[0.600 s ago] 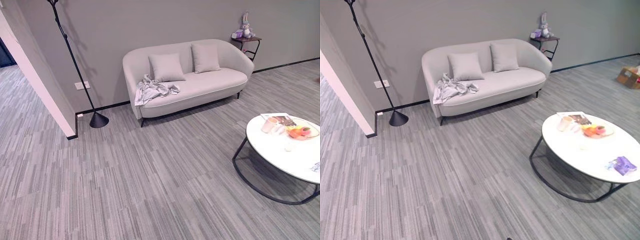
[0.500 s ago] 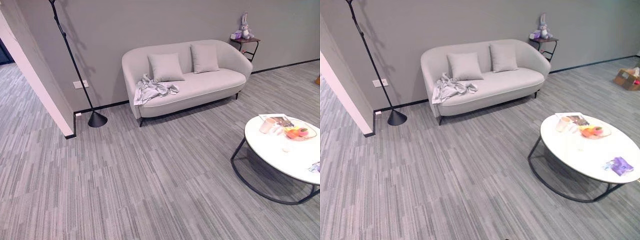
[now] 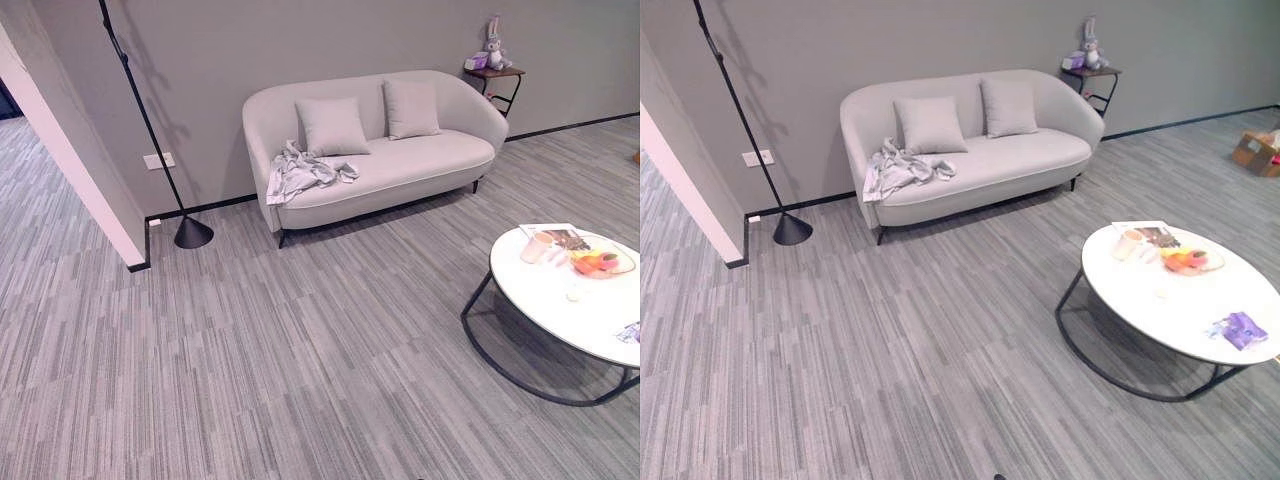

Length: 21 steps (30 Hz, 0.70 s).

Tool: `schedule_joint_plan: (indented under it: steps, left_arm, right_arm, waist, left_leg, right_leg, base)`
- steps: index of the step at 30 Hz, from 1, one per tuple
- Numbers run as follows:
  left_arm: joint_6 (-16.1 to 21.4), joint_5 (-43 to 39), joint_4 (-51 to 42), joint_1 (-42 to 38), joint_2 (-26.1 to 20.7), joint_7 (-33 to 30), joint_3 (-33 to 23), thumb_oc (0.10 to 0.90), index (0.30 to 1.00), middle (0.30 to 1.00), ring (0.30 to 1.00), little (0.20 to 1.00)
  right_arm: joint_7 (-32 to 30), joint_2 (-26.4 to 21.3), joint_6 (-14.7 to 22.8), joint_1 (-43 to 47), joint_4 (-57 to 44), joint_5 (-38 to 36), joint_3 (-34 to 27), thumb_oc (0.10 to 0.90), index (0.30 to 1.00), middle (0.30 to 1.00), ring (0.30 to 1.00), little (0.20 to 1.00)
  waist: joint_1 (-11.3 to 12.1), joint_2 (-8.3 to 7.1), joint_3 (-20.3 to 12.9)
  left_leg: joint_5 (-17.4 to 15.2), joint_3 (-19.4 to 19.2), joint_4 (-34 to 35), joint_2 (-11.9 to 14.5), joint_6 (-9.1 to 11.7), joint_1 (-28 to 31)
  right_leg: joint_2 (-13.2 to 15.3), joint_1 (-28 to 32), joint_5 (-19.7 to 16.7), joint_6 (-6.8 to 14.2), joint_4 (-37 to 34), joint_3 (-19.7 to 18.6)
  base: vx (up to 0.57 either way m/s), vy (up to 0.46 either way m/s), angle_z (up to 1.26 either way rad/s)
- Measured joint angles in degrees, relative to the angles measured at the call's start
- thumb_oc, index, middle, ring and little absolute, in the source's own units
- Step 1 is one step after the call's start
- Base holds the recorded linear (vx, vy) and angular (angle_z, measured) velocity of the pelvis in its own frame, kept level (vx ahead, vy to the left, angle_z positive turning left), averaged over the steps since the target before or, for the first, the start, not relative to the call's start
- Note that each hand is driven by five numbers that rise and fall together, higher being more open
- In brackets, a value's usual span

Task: Hang the clothes on the sofa on the clothes rack.

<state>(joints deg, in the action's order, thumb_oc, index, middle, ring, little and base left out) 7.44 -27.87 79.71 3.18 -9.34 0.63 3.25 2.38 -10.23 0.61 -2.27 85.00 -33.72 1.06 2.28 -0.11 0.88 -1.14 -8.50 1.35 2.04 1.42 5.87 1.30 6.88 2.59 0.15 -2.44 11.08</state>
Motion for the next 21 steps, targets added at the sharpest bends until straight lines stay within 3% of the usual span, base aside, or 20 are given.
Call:
schedule_joint_plan:
  steps: [10, 13, 16, 17, 21]
  left_arm:
    - [0.4, 3.5, -2.1, -0.2, 0.2, 0.3, 4.8, 0.8, 0.9, 0.9, 0.9, 0.9]
    - [0.4, 5.0, -2.1, -0.9, 0.2, 0.3, 5.5, 0.8, 0.9, 0.9, 0.9, 0.9]
    - [0.2, 7.6, -2.1, -1.5, -0.2, 0.3, 6.8, 0.8, 0.9, 0.9, 0.9, 0.9]
    - [0.2, 8.6, -2.1, -1.8, -0.2, 0.3, 6.8, 0.8, 0.9, 0.9, 0.9, 0.9]
    - [0.0, 10.5, -2.2, -2.5, -0.5, 0.3, 7.6, 0.8, 0.9, 0.9, 0.9, 0.9]
  right_arm:
    - [-0.1, -2.1, -0.2, 1.0, 0.1, 9.5, 2.0, 0.8, 0.9, 0.9, 0.9, 0.9]
    - [-0.1, -2.1, -0.2, 1.6, -0.1, 11.8, 3.7, 0.8, 0.9, 0.9, 0.9, 0.9]
    - [-0.5, -2.6, -0.8, 3.0, -1.5, 21.0, 11.3, 0.8, 0.9, 0.9, 0.9, 0.9]
    - [-0.4, -2.9, -0.8, 3.5, -2.2, 25.3, 12.2, 0.8, 0.9, 0.9, 0.9, 0.9]
    - [-0.2, -2.6, -0.9, 4.3, -3.5, 29.1, 13.8, 0.8, 0.9, 0.9, 0.9, 0.9]
  waist:
    - [-0.6, 2.17, 1.5]
    - [-1.0, 2.3, 1.5]
    - [-1.1, 2.25, 1.5]
    - [-1.3, 2.1, 1.5]
    - [-1.5, 1.8, 1.6]
  left_leg:
    - [0.2, -0.5, 1.1, -0.5, -0.3, 0.9]
    - [0.2, -0.6, 1.2, -0.5, -0.3, 0.9]
    - [0.2, -0.6, 1.2, -0.4, -0.3, 0.8]
    - [0.2, -0.6, 1.2, -0.4, -0.3, 0.8]
    - [0.2, -0.6, 1.2, -0.4, -0.3, 0.8]
  right_leg:
    - [0.3, 0.5, -0.4, 0.4, -0.6, -0.5]
    - [0.3, 0.5, -0.4, 0.4, -0.6, -0.6]
    - [0.3, 0.4, -0.5, 0.4, -0.7, -0.5]
    - [0.3, 0.4, -0.5, 0.4, -0.7, -0.5]
    - [0.2, 0.4, -0.5, 0.4, -0.8, -0.6]
  base:
    - [0.02, 0.056, -0.03]
    - [0.0, 0.023, 0.0]
    - [0.0, 0.0, 0.0]
    - [0.0, 0.0, 0.0]
    - [0.0, 0.0, 0.0]
